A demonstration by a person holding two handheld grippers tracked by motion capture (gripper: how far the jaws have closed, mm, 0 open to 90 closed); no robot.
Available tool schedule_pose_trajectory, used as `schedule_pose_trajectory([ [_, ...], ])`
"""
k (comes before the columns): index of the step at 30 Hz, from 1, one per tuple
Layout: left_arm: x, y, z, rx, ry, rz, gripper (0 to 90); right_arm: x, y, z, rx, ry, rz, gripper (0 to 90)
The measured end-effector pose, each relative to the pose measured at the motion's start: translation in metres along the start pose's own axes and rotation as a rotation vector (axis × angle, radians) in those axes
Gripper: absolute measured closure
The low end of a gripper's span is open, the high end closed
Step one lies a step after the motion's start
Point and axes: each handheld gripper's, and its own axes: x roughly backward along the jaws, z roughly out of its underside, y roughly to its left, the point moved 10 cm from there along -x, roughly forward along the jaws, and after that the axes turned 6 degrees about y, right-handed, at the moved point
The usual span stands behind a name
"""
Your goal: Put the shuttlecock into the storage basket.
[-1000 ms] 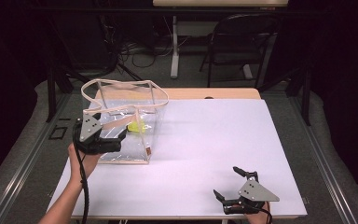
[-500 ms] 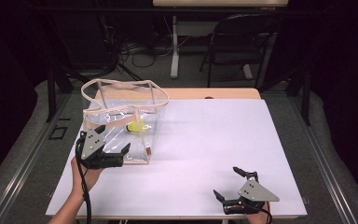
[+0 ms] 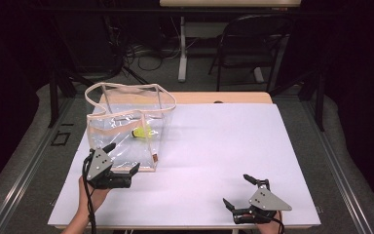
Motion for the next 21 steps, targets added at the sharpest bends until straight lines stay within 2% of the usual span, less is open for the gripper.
schedule_pose_trajectory([
  [2, 0.001, -0.004, 0.002, -0.009, -0.009, 0.022, 0.0, 0.000, 0.000, 0.000, 0.000, 0.000, 0.001, 1.5],
  [7, 0.002, -0.012, 0.006, -0.018, -0.029, 0.047, 0.0, 0.000, 0.000, 0.000, 0.001, 0.000, 0.000, 1.5],
  [15, -0.001, -0.023, 0.021, -0.031, -0.008, 0.078, 0.0, 0.000, 0.000, 0.000, 0.002, -0.001, 0.001, 1.5],
  [21, 0.000, -0.028, 0.027, -0.036, -0.018, 0.091, 0.0, 0.000, 0.000, 0.000, 0.002, -0.001, 0.000, 1.5],
])
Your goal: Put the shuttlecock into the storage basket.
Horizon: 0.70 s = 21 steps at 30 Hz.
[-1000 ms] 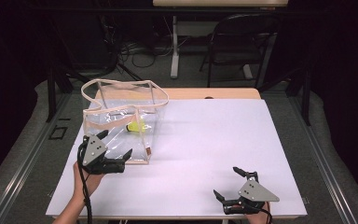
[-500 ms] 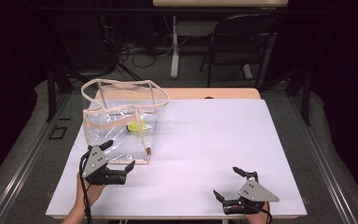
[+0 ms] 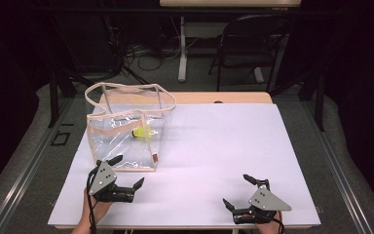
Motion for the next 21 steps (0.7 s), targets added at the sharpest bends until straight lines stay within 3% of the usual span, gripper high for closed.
schedule_pose_trajectory([
  [11, -0.001, -0.014, 0.015, -0.020, -0.009, 0.031, 0.0, 0.000, 0.000, 0.000, -0.001, 0.000, 0.000, 1.5],
  [21, 0.001, -0.023, 0.026, -0.011, -0.022, 0.028, 0.0, 0.000, 0.001, 0.000, -0.001, -0.002, -0.004, 1.5],
])
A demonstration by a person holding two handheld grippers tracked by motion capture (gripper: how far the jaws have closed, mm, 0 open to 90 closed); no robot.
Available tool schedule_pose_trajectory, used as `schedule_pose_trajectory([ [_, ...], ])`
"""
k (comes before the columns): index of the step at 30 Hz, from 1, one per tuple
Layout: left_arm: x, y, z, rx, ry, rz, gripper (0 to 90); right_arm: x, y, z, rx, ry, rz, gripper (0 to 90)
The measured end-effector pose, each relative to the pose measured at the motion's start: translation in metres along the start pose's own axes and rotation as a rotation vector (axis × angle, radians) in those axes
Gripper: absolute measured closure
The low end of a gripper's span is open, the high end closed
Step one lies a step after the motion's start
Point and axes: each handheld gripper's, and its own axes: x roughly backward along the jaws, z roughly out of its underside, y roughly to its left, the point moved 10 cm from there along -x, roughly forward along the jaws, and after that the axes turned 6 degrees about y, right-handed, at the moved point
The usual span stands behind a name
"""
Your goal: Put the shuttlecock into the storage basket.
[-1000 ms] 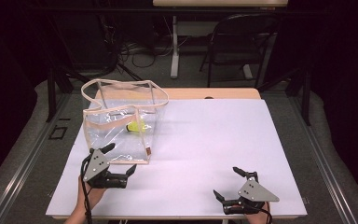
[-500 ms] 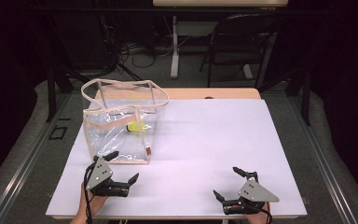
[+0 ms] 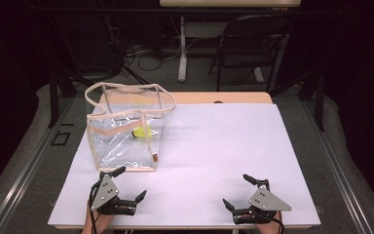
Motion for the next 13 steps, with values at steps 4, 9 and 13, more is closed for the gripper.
schedule_pose_trajectory([
  [4, -0.0002, -0.0027, 0.0011, -0.006, 0.007, 0.002, 0.0, 0.0001, 0.0004, -0.0002, 0.003, -0.001, -0.002, 1.5],
  [9, -0.0012, -0.0027, 0.0001, -0.003, 0.003, 0.009, 0.0, 0.0001, 0.0004, -0.0002, 0.000, -0.001, -0.005, 1.5],
  [13, -0.0016, -0.0019, 0.0004, -0.005, 0.007, 0.008, 0.0, 0.0002, 0.0001, 0.0000, 0.000, -0.002, -0.006, 1.5],
])
